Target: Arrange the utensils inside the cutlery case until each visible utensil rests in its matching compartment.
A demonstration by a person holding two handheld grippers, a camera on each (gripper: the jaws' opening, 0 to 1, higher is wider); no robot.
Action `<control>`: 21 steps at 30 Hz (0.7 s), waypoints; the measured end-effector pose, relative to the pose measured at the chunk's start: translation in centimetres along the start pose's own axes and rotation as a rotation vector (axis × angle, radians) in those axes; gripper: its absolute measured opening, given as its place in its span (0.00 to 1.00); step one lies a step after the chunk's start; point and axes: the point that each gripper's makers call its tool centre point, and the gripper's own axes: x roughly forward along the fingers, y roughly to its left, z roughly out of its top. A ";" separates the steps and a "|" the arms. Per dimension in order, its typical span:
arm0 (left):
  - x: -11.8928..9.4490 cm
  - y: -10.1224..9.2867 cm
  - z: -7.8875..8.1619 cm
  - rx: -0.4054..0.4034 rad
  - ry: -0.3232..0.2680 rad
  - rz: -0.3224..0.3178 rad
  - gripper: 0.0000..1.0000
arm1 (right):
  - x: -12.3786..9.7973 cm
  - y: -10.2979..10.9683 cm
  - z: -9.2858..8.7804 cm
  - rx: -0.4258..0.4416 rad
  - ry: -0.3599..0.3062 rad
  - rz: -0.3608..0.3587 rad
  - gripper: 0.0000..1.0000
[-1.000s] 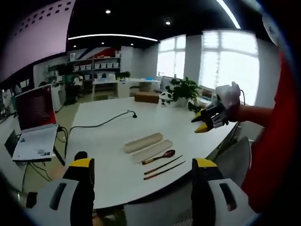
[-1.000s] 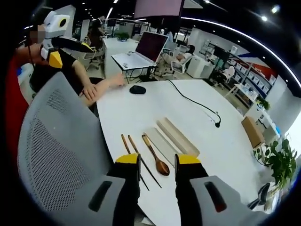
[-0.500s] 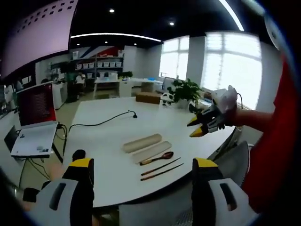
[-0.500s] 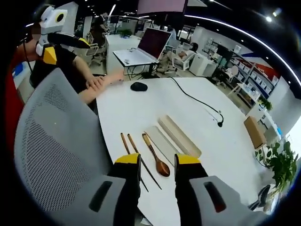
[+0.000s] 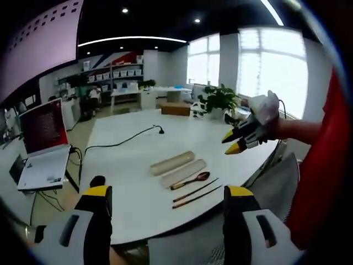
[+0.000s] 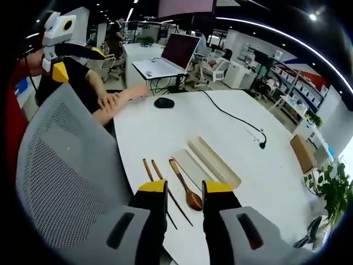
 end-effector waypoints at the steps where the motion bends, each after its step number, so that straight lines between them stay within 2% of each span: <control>1: 0.1 0.0 0.0 -0.004 0.001 -0.001 0.85 | 0.1 0.1 0.1 0.003 0.000 0.006 0.21; 7: 0.8 -0.4 0.4 -0.003 0.015 -0.031 0.84 | 1.2 1.1 0.4 0.031 -0.010 0.043 0.22; 10: 1.2 0.3 -0.3 0.002 0.071 -0.002 0.82 | 1.8 1.6 0.0 0.023 0.010 0.063 0.20; 11: 1.2 0.6 -0.9 -0.014 0.109 0.016 0.82 | 1.9 1.6 -0.1 0.018 0.018 0.062 0.18; 15: 1.2 0.3 -1.1 -0.038 0.104 -0.015 0.84 | 2.4 2.0 0.0 0.078 -0.001 0.097 0.16; 18: 1.2 0.3 -0.9 0.009 0.095 -0.035 0.84 | 2.7 2.4 -0.4 0.063 0.015 0.098 0.15; 21: 0.9 -0.1 -0.3 0.017 0.067 -0.054 0.84 | 2.9 2.7 -0.7 0.062 0.028 0.104 0.15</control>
